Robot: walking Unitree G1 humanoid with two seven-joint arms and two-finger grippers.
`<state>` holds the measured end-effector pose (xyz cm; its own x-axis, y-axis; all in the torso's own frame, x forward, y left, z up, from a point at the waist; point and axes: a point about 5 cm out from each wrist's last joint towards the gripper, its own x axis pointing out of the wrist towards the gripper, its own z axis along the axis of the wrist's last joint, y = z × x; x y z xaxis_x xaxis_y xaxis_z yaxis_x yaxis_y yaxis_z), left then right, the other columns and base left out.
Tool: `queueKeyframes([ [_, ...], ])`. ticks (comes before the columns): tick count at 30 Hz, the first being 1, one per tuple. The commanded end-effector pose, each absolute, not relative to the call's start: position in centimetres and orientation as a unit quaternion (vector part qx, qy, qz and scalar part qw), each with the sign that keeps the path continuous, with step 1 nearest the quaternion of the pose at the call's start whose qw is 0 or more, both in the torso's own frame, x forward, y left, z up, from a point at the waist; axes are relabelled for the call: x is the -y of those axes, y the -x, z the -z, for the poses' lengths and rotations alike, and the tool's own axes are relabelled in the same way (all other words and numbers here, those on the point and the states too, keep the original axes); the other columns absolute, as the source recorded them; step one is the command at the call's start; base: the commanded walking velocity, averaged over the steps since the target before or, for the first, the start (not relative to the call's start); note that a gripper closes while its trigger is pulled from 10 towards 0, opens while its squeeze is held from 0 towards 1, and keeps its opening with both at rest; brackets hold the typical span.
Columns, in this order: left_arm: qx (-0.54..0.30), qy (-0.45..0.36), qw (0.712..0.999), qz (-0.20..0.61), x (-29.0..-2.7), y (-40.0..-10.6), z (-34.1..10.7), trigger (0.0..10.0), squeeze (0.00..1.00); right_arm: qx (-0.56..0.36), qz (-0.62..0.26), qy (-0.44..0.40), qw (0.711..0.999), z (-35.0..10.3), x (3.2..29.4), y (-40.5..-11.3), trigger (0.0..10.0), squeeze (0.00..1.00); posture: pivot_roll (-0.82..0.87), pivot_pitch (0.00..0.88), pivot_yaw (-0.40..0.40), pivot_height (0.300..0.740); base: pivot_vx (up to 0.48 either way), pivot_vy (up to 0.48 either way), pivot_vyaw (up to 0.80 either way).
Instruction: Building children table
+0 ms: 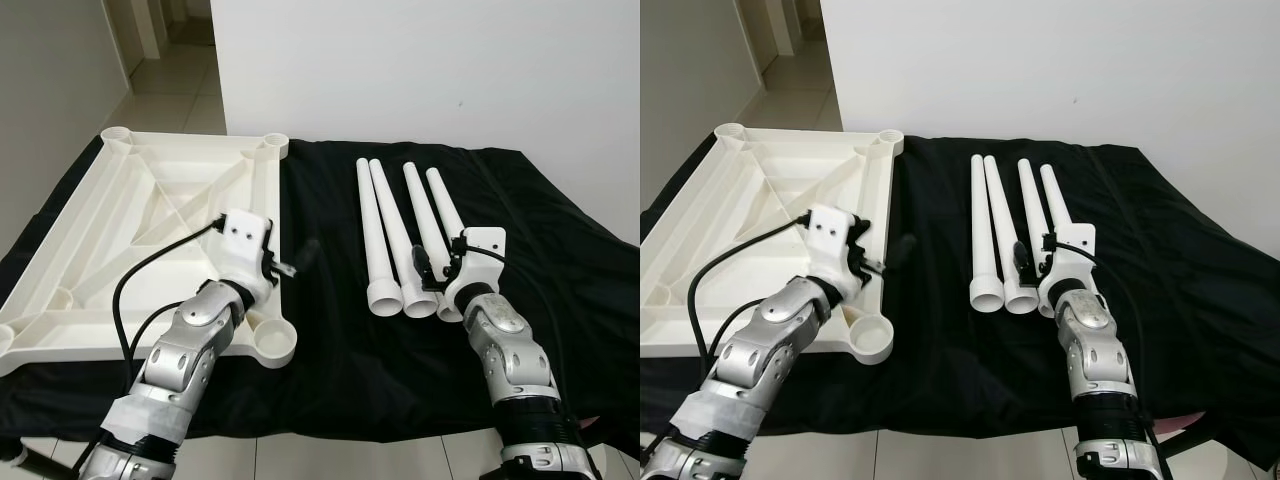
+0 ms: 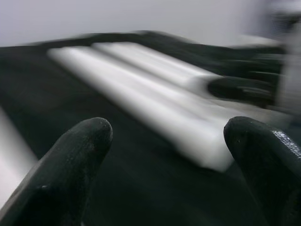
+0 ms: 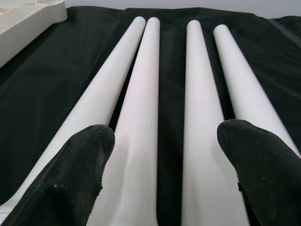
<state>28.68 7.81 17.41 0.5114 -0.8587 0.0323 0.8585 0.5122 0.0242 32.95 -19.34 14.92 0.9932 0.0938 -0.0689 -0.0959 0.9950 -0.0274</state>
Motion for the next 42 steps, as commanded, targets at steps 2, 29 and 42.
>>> queueKeyframes([
  [2,0.01,-0.004,0.832,0.555,-7.0,-27.4,-17.5,10.0,0.0,-0.063,-0.074,0.025,0.995,-14.3,19.1,-32.8,10.0,0.0,-0.01,0.014,-0.018,0.74,0.0,0.0,0.0],
  [29,-0.005,-0.014,0.835,0.551,-7.8,-27.1,-18.5,10.0,0.0,-0.199,-0.116,-0.006,0.973,-10.7,17.5,-32.3,10.0,0.0,0.02,0.007,-0.027,0.74,0.0,0.0,0.0],
  [42,-0.003,-0.015,0.84,0.543,-7.8,-27.2,-18.7,10.0,0.0,-0.229,-0.108,-0.01,0.967,-9.4,17.1,-31.8,9.1,0.0,0.02,0.014,-0.023,0.74,0.0,0.0,0.0],
])
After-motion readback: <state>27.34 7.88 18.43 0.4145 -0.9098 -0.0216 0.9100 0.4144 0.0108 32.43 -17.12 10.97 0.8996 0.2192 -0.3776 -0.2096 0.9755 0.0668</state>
